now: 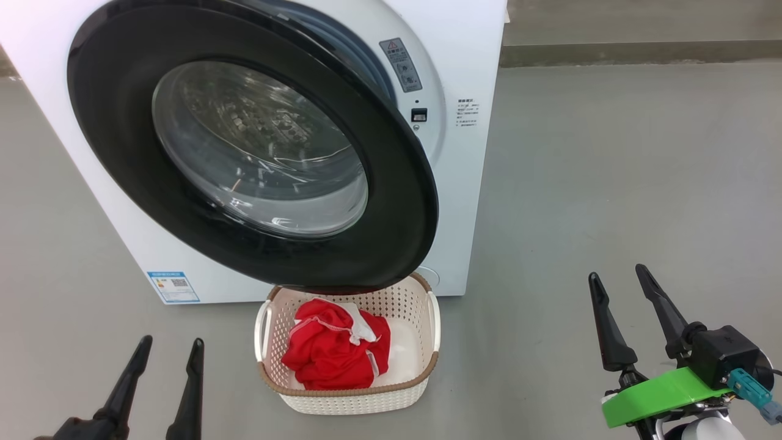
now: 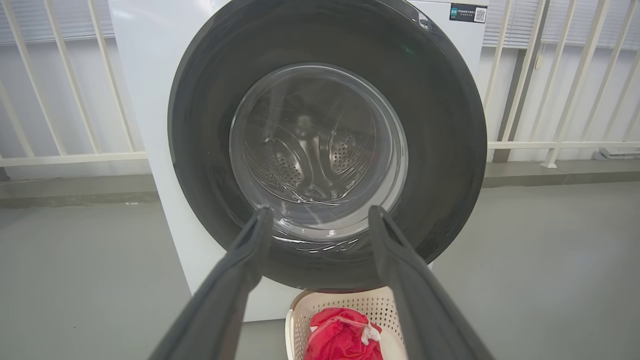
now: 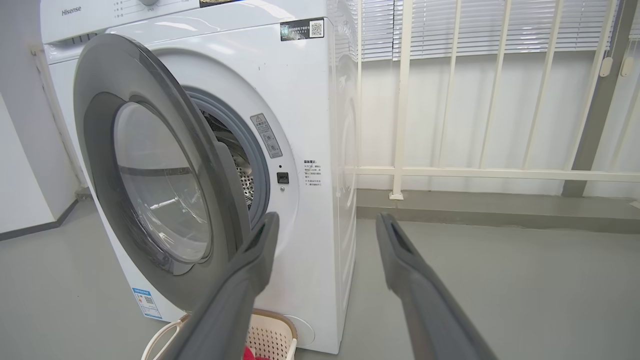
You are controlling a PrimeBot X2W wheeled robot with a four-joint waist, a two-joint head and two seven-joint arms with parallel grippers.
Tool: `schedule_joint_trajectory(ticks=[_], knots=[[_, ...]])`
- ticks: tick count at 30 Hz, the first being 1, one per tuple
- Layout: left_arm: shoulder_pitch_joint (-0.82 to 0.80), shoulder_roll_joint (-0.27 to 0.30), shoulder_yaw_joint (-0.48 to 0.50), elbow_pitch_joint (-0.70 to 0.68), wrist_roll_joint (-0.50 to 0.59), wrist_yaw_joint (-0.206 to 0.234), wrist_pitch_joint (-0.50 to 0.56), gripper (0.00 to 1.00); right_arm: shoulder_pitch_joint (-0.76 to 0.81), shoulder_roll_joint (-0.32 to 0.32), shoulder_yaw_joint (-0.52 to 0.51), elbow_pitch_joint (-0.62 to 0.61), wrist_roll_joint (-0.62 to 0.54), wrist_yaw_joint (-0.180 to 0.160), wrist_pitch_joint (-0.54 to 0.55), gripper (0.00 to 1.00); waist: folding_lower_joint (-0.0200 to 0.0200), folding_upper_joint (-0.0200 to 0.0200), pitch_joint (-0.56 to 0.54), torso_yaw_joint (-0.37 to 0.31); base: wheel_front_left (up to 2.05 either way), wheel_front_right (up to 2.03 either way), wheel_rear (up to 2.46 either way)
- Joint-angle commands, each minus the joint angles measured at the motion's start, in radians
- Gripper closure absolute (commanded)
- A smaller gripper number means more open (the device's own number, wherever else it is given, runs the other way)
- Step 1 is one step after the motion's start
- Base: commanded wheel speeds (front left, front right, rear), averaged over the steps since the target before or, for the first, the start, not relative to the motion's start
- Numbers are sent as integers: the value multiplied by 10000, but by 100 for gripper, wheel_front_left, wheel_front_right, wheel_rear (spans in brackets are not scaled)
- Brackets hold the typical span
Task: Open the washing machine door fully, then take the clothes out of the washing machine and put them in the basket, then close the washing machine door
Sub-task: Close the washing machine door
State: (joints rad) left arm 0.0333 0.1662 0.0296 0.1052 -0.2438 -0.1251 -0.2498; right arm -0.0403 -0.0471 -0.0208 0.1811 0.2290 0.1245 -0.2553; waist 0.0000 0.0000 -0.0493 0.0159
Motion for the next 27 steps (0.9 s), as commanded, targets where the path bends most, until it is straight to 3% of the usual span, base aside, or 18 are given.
schedule_joint_trajectory(ticks=[1,27], knots=[[-165,99,429,-275,151,-55,-119,0,-102,-32,235,-290,29,62,-65,0,0,0,1,-44,0,0,0],[-48,-12,325,-397,442,-55,-120,0,13,-32,300,-269,11,62,-65,0,0,0,-33,-128,0,0,0]])
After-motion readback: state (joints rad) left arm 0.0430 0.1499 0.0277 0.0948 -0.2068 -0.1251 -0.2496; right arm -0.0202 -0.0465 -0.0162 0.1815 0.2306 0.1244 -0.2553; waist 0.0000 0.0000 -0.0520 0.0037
